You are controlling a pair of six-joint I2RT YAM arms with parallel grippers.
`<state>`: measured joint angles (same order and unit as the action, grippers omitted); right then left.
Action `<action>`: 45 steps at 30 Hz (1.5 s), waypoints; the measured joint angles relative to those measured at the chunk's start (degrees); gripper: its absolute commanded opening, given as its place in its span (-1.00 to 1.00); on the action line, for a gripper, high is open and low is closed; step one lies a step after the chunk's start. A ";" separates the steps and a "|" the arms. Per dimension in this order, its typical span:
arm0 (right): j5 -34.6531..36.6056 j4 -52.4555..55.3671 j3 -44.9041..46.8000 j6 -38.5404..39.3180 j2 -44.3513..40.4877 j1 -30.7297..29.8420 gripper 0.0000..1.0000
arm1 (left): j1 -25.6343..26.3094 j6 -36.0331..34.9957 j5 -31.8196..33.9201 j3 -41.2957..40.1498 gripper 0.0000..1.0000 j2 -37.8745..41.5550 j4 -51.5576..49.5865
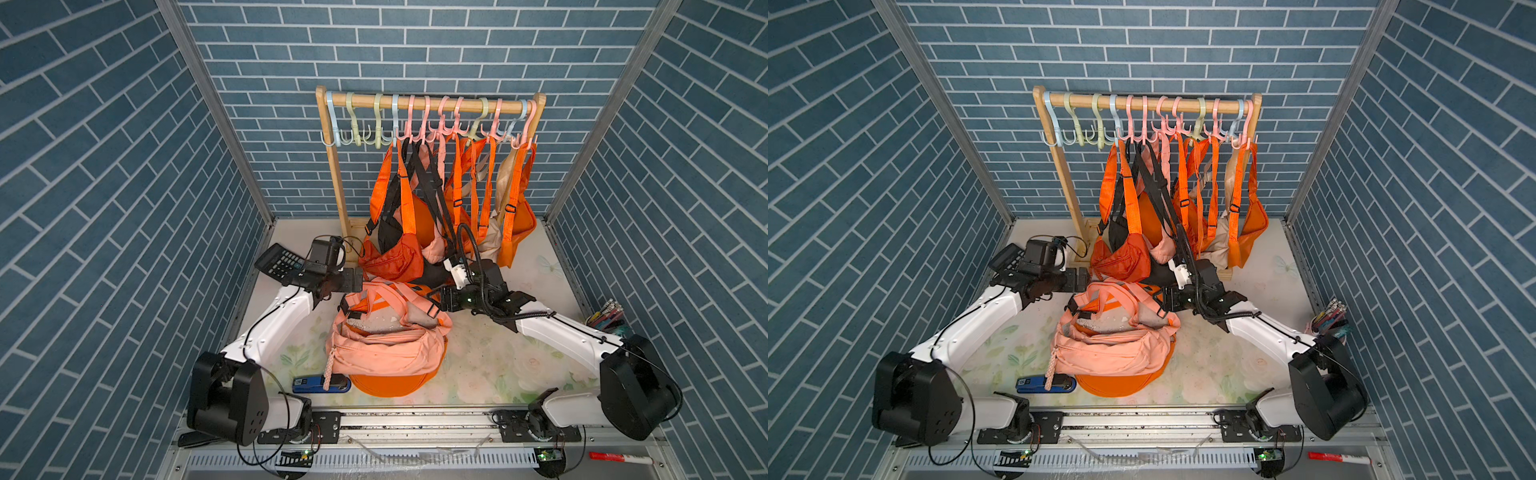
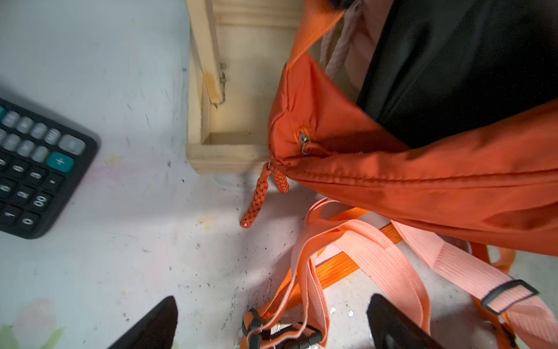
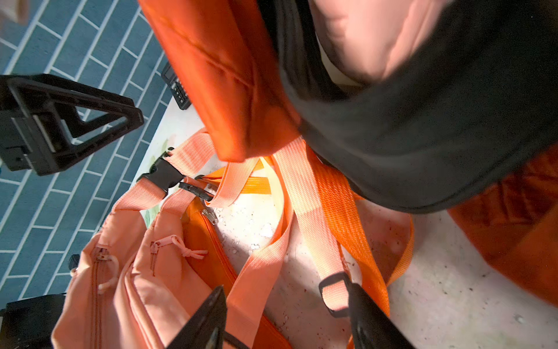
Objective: Take the bag off the hook
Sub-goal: Place the bag inside the bag, then pick up the bag from the hook.
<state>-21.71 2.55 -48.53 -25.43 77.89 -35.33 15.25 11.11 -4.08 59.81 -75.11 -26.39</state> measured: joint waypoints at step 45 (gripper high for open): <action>5.68 32.65 -74.75 6.88 32.54 -2.12 0.18 | 5.01 -0.68 1.40 -5.64 0.99 24.20 4.94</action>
<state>-16.03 35.20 -123.28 -18.55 110.43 -37.45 20.25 10.44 -2.68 54.17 -50.92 -21.45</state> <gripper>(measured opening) 0.593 0.994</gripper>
